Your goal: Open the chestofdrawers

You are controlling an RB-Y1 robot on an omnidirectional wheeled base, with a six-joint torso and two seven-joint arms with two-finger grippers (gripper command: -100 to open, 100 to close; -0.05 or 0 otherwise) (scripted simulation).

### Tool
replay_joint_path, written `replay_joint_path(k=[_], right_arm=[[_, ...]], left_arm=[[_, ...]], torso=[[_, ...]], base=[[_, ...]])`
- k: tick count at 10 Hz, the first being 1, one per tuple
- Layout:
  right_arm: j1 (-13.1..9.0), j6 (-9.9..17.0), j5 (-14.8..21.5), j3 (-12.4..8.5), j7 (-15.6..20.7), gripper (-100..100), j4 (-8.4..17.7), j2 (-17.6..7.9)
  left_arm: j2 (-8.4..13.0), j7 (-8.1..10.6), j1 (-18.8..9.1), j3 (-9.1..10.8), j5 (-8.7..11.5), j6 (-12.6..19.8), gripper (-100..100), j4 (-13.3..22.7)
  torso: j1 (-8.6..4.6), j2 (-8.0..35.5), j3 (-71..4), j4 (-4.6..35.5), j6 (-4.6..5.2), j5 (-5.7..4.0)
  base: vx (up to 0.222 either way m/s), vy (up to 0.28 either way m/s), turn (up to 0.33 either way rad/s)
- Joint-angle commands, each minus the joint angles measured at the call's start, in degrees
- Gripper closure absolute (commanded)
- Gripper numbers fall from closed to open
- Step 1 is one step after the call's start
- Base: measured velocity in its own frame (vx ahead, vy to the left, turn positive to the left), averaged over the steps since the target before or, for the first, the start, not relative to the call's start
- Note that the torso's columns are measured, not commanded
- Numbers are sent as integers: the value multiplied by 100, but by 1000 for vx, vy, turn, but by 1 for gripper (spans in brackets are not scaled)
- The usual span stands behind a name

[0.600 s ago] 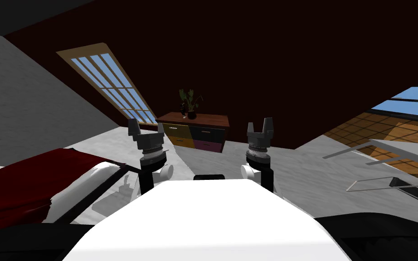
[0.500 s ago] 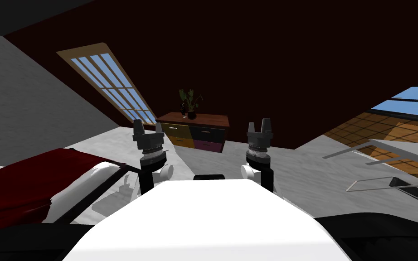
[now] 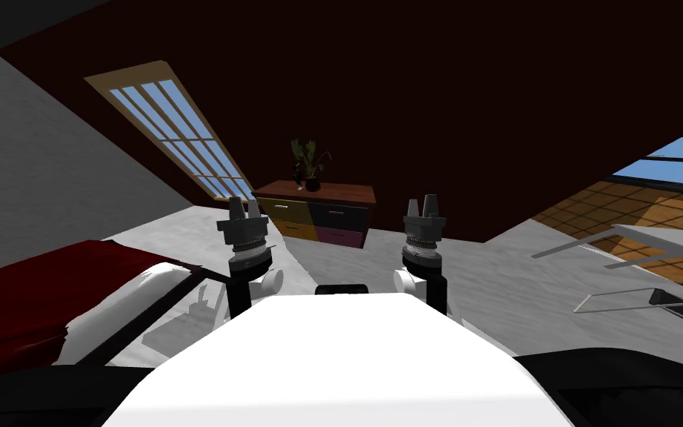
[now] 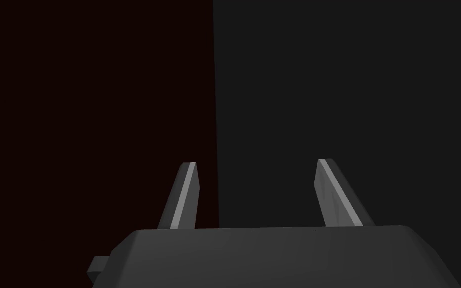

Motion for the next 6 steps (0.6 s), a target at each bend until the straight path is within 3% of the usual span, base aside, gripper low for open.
replay_joint_path(k=[1, 3, 4, 6], right_arm=[[0, 0, 0, 0, 0, 0, 0, 0], [0, 0, 0, 0, 0, 0, 0, 0], [0, 0, 0, 0, 0, 0, 0, 0], [1, 0, 0, 0, 0, 0, 2, 0]], left_arm=[[0, 0, 0, 0, 0, 0, 0, 0], [0, 0, 0, 0, 0, 0, 0, 0], [171, 2, -6, 6, -10, -6, -100, 49], [416, 8, -19, 19, -31, -17, -100, 165]], torso=[[0, 424, -845, 423, 0, 0], [0, 1270, -2537, 1269, 0, 0], [0, 1693, -3383, 1692, 0, 0], [0, 1933, -3893, 1935, 0, 0]], base=[[0, 0, 0], [0, 0, 0], [16, -1, -16], [31, -6, -42]])
